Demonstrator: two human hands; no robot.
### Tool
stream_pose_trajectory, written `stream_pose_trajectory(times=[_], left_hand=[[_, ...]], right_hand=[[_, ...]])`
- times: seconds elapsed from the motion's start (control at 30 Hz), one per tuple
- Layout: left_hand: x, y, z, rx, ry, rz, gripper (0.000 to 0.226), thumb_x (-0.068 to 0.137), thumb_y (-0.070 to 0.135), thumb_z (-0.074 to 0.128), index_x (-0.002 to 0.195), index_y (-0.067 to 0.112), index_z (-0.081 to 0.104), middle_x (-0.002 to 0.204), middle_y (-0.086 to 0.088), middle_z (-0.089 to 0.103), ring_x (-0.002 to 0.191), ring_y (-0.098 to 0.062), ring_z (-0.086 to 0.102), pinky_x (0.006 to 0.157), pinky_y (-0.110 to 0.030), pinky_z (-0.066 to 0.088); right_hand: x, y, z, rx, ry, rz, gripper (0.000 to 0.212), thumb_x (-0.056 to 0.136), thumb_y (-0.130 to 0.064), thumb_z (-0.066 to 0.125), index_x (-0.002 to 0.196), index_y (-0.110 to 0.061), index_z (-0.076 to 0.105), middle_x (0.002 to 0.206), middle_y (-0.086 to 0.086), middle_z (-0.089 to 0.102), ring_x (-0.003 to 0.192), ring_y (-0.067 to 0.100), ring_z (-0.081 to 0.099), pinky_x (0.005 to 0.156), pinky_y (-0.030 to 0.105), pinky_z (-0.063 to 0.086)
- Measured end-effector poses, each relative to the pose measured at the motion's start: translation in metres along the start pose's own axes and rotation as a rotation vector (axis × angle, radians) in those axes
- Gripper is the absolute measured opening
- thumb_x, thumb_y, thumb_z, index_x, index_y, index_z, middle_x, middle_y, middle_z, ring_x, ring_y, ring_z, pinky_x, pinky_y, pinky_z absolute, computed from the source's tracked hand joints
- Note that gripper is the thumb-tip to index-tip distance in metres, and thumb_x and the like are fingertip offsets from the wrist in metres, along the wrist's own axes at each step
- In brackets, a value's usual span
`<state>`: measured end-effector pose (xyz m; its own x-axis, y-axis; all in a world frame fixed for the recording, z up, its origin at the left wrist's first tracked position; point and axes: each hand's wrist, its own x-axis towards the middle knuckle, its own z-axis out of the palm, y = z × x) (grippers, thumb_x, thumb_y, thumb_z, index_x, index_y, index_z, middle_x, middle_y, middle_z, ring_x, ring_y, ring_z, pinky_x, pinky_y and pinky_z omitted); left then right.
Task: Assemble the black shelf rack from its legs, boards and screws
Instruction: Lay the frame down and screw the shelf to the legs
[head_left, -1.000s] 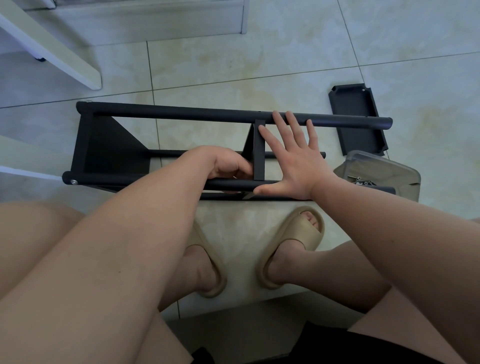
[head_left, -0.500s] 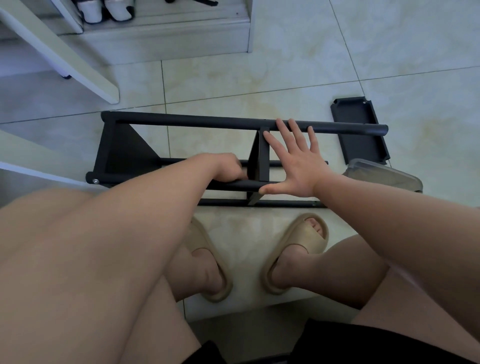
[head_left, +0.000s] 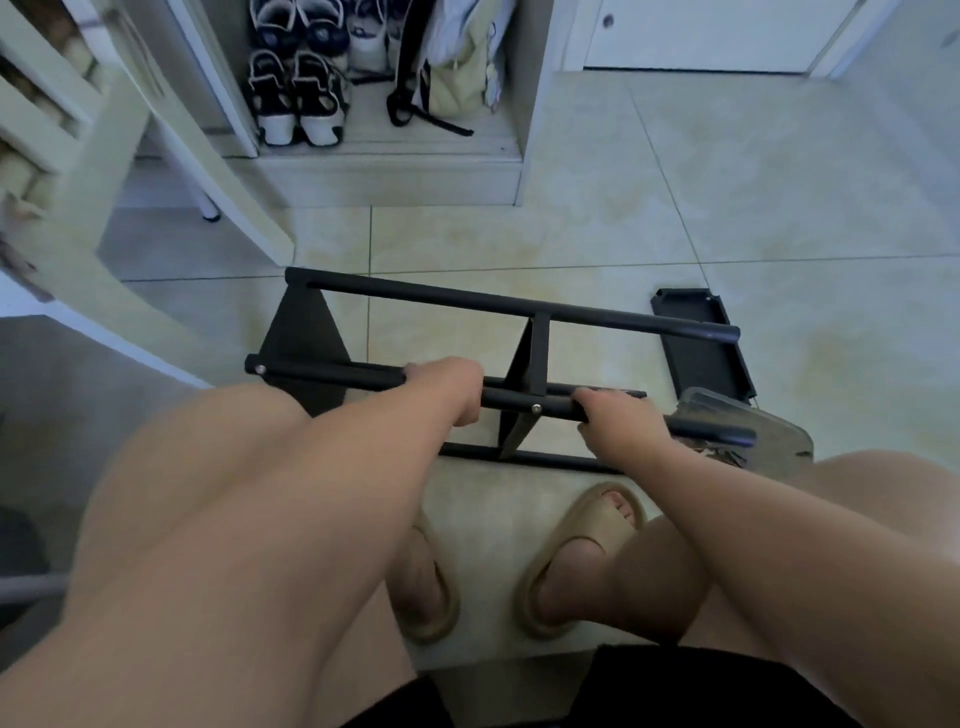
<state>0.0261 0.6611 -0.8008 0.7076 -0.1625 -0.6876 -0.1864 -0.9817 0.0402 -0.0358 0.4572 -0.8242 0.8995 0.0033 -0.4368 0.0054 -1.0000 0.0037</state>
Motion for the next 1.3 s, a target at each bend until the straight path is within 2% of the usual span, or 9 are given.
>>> stream_pose_trajectory(times=[0.23,0.3,0.47,0.57,0.67,0.83,0.93,1.17,1.3], left_hand=[[0.025,-0.013,-0.042,-0.094,0.452,0.044,0.009,0.099,0.020,0.052,0.106,0.026,0.051,0.107,-0.001,0.057,0.112,-0.027,0.046,0.106,-0.055,0.030],[0.042,-0.021,-0.058,-0.130,0.498,0.042,0.011,0.100,0.016,0.050,0.103,0.026,0.047,0.108,0.000,0.058,0.110,-0.028,0.045,0.106,-0.057,0.029],[0.099,-0.041,-0.095,-0.138,0.523,0.058,0.036,0.098,0.006,0.052,0.123,0.028,0.039,0.112,-0.003,0.057,0.112,-0.031,0.045,0.103,-0.062,0.030],[0.136,-0.049,-0.107,-0.129,0.557,0.049,0.032,0.099,0.008,0.051,0.121,0.028,0.039,0.118,-0.004,0.056,0.115,-0.032,0.045,0.106,-0.065,0.026],[0.175,-0.054,-0.118,-0.128,0.657,0.039,0.032,0.100,0.013,0.051,0.128,0.027,0.043,0.129,-0.006,0.048,0.120,-0.033,0.044,0.111,-0.068,0.019],[0.243,-0.067,-0.114,-0.066,0.861,0.000,0.020,0.103,0.022,0.047,0.122,0.025,0.046,0.125,-0.004,0.051,0.115,-0.030,0.045,0.111,-0.066,0.016],[0.278,-0.071,-0.109,-0.061,0.845,-0.050,0.022,0.103,0.023,0.047,0.125,0.026,0.045,0.128,-0.004,0.051,0.117,-0.031,0.043,0.111,-0.068,0.016],[0.337,-0.086,-0.097,-0.071,0.764,-0.046,0.017,0.107,0.026,0.037,0.122,0.024,0.044,0.126,-0.005,0.050,0.115,-0.033,0.042,0.110,-0.066,0.018],[0.354,-0.087,-0.097,-0.109,0.678,-0.073,0.019,0.103,0.017,0.045,0.121,0.024,0.045,0.130,-0.006,0.049,0.118,-0.033,0.041,0.111,-0.066,0.018]], right_hand=[[0.043,-0.005,-0.048,-0.093,0.297,0.110,0.033,0.099,-0.008,0.049,0.125,-0.027,0.047,0.113,0.000,0.057,0.114,0.028,0.052,0.115,0.065,0.022],[0.069,-0.006,-0.064,-0.103,0.320,0.113,0.034,0.100,-0.008,0.048,0.127,-0.028,0.046,0.115,0.000,0.056,0.119,0.028,0.050,0.115,0.072,0.017],[0.153,-0.004,-0.084,-0.050,0.327,0.096,0.037,0.102,-0.008,0.043,0.131,-0.032,0.044,0.120,-0.001,0.054,0.125,0.027,0.044,0.109,0.081,0.013],[0.202,-0.001,-0.086,-0.003,0.329,0.062,0.033,0.103,-0.010,0.043,0.127,-0.034,0.046,0.115,-0.003,0.051,0.122,0.027,0.044,0.107,0.083,0.011],[0.248,0.005,-0.089,0.010,0.399,0.022,0.039,0.103,-0.011,0.045,0.134,-0.034,0.044,0.123,-0.002,0.053,0.129,0.028,0.041,0.106,0.084,0.007],[0.312,0.005,-0.080,-0.019,0.509,0.010,0.047,0.099,-0.002,0.049,0.135,-0.033,0.045,0.125,-0.001,0.053,0.135,0.029,0.036,0.102,0.088,0.011],[0.348,-0.002,-0.069,0.025,0.478,0.039,0.058,0.094,0.005,0.047,0.139,-0.033,0.043,0.137,0.000,0.047,0.143,0.029,0.025,0.102,0.086,0.013],[0.406,-0.006,-0.035,0.088,0.467,0.016,0.035,0.104,-0.008,0.043,0.131,-0.031,0.046,0.134,0.000,0.046,0.139,0.029,0.027,0.108,0.081,0.014],[0.420,-0.007,-0.024,0.146,0.428,0.001,0.042,0.102,-0.003,0.046,0.135,-0.029,0.046,0.136,0.002,0.044,0.138,0.029,0.027,0.111,0.078,0.015]])
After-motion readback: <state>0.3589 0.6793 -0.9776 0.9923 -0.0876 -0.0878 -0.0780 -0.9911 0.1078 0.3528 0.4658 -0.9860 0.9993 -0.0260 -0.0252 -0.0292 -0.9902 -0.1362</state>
